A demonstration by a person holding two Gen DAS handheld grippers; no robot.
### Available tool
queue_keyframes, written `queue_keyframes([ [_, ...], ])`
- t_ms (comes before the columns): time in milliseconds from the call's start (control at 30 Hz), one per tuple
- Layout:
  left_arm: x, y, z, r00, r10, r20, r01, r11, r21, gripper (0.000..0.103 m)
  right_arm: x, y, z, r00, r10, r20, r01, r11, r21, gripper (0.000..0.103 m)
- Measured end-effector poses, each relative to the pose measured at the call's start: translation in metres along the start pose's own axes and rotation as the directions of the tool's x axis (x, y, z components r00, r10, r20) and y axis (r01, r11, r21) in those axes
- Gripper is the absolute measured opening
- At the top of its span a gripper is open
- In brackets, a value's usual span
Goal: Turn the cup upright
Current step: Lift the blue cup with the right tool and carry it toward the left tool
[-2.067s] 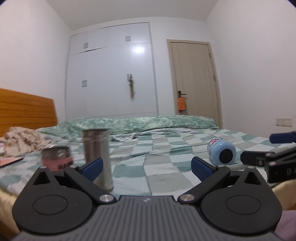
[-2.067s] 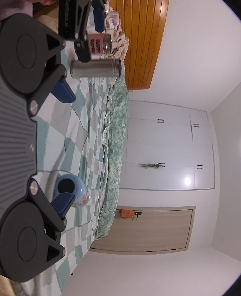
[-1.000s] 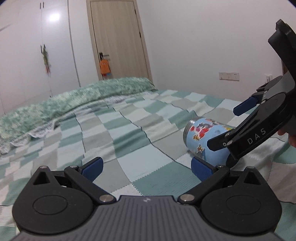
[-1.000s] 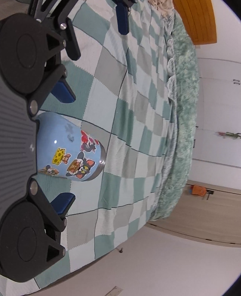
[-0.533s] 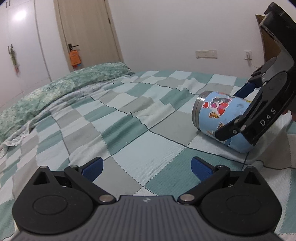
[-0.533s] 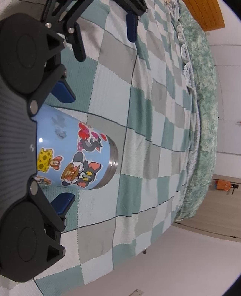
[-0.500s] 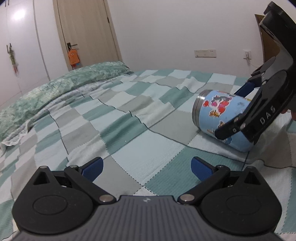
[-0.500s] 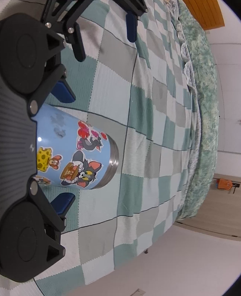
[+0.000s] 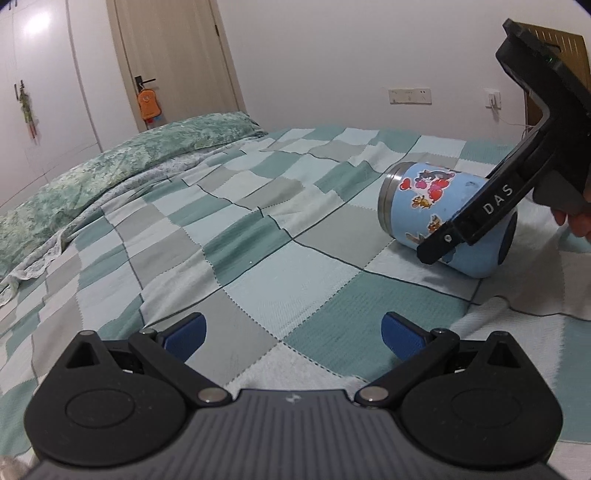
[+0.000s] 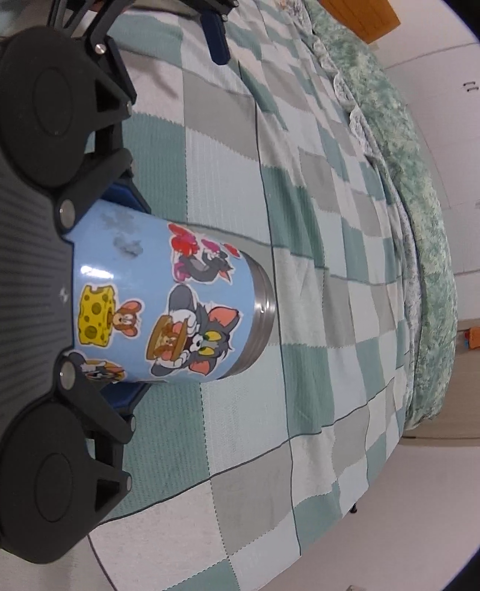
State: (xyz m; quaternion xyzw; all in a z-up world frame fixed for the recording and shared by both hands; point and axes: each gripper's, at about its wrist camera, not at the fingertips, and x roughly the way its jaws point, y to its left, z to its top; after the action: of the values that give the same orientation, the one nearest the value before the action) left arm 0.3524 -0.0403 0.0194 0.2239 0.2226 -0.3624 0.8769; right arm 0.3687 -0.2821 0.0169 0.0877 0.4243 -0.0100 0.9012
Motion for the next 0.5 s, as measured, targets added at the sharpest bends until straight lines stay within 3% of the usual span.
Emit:
queue_keyframes([
  [267, -0.054, -0.013, 0.003, 0.999, 0.049, 0.015, -0.048, 0.997, -0.057, 0.103, -0.052, 0.027, -0.009, 0.993, 0.099, 0.062, -0.097, 0.995, -0.032, 0.088],
  [500, -0.115, -0.029, -0.015, 0.991, 0.131, -0.002, -0.13, 0.984, -0.125, 0.103, -0.088, 0.069, -0.046, 0.977, 0.209, 0.037, -0.206, 0.975, -0.078, 0.088],
])
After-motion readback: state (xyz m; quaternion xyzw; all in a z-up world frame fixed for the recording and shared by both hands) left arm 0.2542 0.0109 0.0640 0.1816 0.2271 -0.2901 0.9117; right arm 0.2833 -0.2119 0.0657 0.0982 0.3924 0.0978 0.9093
